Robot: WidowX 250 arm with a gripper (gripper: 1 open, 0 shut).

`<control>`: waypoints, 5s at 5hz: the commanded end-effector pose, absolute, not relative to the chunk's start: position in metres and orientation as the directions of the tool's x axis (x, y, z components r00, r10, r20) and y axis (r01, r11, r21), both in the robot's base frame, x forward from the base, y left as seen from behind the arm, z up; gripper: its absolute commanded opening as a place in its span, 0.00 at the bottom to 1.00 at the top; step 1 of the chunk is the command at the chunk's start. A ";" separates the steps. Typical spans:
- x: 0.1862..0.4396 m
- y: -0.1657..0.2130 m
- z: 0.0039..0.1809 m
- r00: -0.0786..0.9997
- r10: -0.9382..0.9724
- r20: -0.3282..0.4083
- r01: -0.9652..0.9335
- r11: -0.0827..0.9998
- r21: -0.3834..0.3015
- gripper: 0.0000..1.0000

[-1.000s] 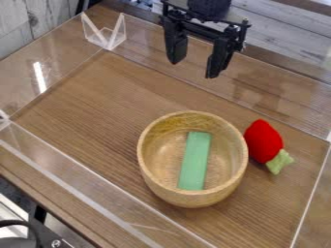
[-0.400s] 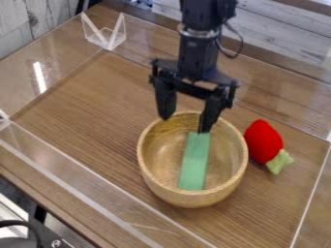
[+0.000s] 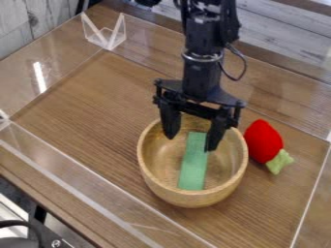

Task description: Remove the green block from the brown bowl and put it on the table

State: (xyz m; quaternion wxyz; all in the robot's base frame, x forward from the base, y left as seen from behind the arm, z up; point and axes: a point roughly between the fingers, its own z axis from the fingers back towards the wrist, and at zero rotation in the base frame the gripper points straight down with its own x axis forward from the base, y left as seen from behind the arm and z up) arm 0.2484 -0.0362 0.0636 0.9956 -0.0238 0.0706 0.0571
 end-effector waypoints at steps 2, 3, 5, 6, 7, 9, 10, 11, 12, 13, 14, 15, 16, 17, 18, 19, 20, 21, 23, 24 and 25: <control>0.253 -0.045 0.062 0.987 0.134 -0.086 -0.140 0.988 -0.059 1.00; 0.253 -0.047 0.055 0.986 0.145 -0.086 -0.150 0.987 -0.057 1.00; 0.254 -0.050 0.046 0.985 0.154 -0.082 -0.159 0.986 -0.051 0.00; 0.255 -0.052 0.044 0.985 0.154 -0.071 -0.158 0.986 -0.048 0.00; 0.255 -0.052 0.048 0.987 0.154 -0.048 -0.156 0.986 -0.049 1.00; 0.256 -0.052 0.051 0.987 0.156 -0.026 -0.157 0.987 -0.045 0.00; 0.257 -0.052 0.050 0.988 0.155 -0.020 -0.156 0.987 -0.045 0.00; 0.257 -0.053 0.055 0.987 0.160 -0.002 -0.160 0.986 -0.057 1.00; 0.257 -0.054 0.059 0.986 0.164 0.009 -0.163 0.985 -0.063 1.00; 0.258 -0.054 0.058 0.987 0.163 0.012 -0.162 0.985 -0.059 0.00; 0.259 -0.053 0.055 0.987 0.162 0.014 -0.161 0.985 -0.052 0.00; 0.259 -0.053 0.056 0.986 0.164 0.019 -0.163 0.985 -0.053 1.00; 0.255 -0.052 0.046 0.987 0.163 0.000 -0.163 0.986 -0.037 1.00; 0.251 -0.051 0.036 0.986 0.165 -0.015 -0.165 0.986 -0.023 1.00; 0.248 -0.050 0.027 0.986 0.165 -0.028 -0.165 0.986 -0.014 1.00; 0.248 -0.050 0.024 0.987 0.161 -0.030 -0.161 0.987 -0.008 0.00; 0.247 -0.050 0.024 0.988 0.153 -0.031 -0.153 0.988 0.011 0.00; 0.245 -0.050 0.024 0.988 0.150 -0.035 -0.149 0.989 0.024 0.00; 0.243 -0.048 0.021 0.988 0.149 -0.044 -0.147 0.988 0.041 0.00; 0.242 -0.048 0.019 0.988 0.149 -0.049 -0.146 0.988 0.048 0.00; 0.241 -0.047 0.018 0.987 0.150 -0.053 -0.147 0.988 0.054 0.00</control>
